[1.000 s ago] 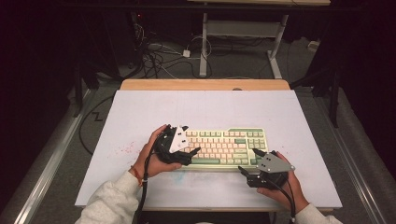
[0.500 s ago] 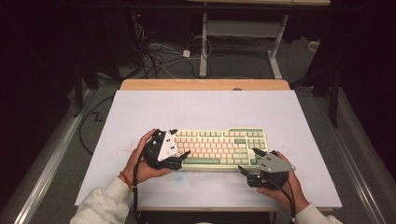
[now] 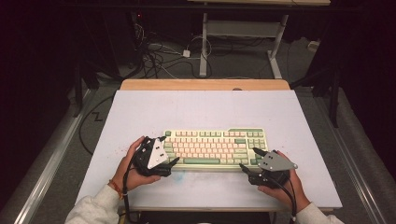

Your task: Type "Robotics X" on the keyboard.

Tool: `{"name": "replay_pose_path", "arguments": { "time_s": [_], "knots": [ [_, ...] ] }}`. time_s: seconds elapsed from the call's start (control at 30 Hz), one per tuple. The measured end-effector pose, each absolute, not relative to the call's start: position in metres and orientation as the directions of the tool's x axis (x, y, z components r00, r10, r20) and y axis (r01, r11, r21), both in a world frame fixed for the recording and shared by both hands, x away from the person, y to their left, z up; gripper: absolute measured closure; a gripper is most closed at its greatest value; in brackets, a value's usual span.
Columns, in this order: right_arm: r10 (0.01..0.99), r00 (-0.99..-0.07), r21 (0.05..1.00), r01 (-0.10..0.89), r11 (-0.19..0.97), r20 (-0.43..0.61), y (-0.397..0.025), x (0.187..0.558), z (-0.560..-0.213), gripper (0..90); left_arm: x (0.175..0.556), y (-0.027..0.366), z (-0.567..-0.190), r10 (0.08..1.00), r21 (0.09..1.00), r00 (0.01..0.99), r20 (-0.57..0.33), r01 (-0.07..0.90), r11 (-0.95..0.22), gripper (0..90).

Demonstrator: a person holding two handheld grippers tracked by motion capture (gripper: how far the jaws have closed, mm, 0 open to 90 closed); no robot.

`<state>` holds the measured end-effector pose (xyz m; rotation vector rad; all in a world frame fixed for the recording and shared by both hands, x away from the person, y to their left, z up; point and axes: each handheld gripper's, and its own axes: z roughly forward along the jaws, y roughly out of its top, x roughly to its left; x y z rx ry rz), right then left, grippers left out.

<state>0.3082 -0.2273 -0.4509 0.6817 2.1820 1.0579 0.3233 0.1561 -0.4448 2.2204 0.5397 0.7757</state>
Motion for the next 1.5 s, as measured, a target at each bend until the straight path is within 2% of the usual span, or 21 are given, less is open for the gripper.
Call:
{"name": "replay_pose_path", "arguments": {
  "time_s": [0.17, 0.37, 0.63, 0.77, 0.87, 1.5],
  "knots": [
    [0.667, -0.687, 0.827, 0.173, 0.535, -0.288, -0.228, 0.309, -0.446, 44.0, 0.319, 0.169, -0.452, 0.595, 0.735, 0.722, 0.353, 0.179, -0.654, 18.5],
    [0.672, -0.695, 0.831, 0.199, 0.52, -0.255, -0.228, 0.313, -0.441, 54.3, 0.315, 0.18, -0.461, 0.608, 0.718, 0.717, 0.341, 0.218, -0.661, 18.5],
    [0.663, -0.709, 0.818, 0.218, 0.532, -0.243, -0.221, 0.322, -0.432, 79.0, 0.309, 0.188, -0.47, 0.627, 0.706, 0.707, 0.328, 0.258, -0.66, 18.5],
    [0.639, -0.73, 0.806, 0.216, 0.551, -0.241, -0.212, 0.328, -0.428, 87.0, 0.305, 0.189, -0.474, 0.626, 0.694, 0.713, 0.317, 0.275, -0.665, 18.5],
    [0.621, -0.745, 0.797, 0.212, 0.566, -0.243, -0.204, 0.335, -0.427, 89.5, 0.303, 0.188, -0.475, 0.625, 0.693, 0.719, 0.305, 0.283, -0.663, 18.5],
    [0.55, -0.802, 0.736, 0.225, 0.639, -0.232, -0.139, 0.383, -0.441, 89.9, 0.304, 0.19, -0.477, 0.622, 0.689, 0.728, 0.29, 0.292, -0.664, 18.5]
  ]
}}
